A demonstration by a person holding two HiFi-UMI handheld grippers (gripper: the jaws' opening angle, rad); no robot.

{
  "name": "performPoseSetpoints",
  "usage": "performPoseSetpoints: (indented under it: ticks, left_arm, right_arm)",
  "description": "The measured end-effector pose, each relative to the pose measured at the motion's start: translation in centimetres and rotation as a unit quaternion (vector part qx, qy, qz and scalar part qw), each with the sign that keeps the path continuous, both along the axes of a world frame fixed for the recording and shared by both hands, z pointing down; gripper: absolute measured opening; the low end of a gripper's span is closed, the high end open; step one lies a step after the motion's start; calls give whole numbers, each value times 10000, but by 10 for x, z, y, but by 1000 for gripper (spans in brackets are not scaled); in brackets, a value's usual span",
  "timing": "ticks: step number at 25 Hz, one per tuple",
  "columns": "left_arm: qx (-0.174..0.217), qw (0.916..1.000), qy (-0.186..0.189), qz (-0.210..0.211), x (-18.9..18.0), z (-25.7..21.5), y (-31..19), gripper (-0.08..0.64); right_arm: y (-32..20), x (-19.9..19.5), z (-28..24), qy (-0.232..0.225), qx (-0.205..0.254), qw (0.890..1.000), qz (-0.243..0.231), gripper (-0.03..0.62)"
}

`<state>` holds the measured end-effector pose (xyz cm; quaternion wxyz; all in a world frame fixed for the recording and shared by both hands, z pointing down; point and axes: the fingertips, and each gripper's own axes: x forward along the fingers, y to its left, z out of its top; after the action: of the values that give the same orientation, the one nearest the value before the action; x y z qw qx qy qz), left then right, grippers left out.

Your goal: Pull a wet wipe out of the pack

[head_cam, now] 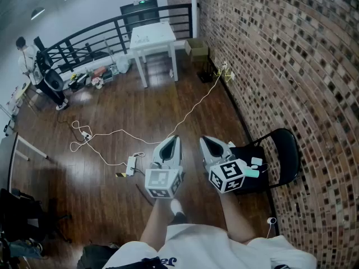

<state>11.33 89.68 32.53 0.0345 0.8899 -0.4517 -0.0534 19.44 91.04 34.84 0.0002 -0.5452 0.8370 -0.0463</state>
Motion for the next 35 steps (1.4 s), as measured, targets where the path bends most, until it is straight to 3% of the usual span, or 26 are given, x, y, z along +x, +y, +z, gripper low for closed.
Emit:
performPoseSetpoints:
  ticks: [5,9,16,18,25,29,35]
  left_arm:
    - [27,9994,55,-352,-79,-4,-61,15]
    - [22,9983,-171,-553,-123,8,-101,15]
    - [-88,9940,-179,-1075,-192,22,-150,15]
    - [-104,9926,-215,-1190,-203,27,-166,15]
    - [-29,9825,-855,-1653,-224,53,-241,15]
    - [-102,9821,-839,-1682,-225,54,-319,15]
    - [169,9834,-749,-1642,-227,28,-433,17]
  right_arm:
    - [-64,-79,0,149,-23,9999,-27,-8]
    - [-109,-111,8,215,-92,9997,108,-9]
    - [-163,-157,15,470,-169,9987,113,-11]
    - [-182,-165,21,474,-260,9985,74,-11]
    - [-258,-200,44,762,-345,9947,-605,-11]
    - [-339,-207,45,620,-286,9944,-808,-11]
    - [-466,-218,13,286,131,9948,-968,-11]
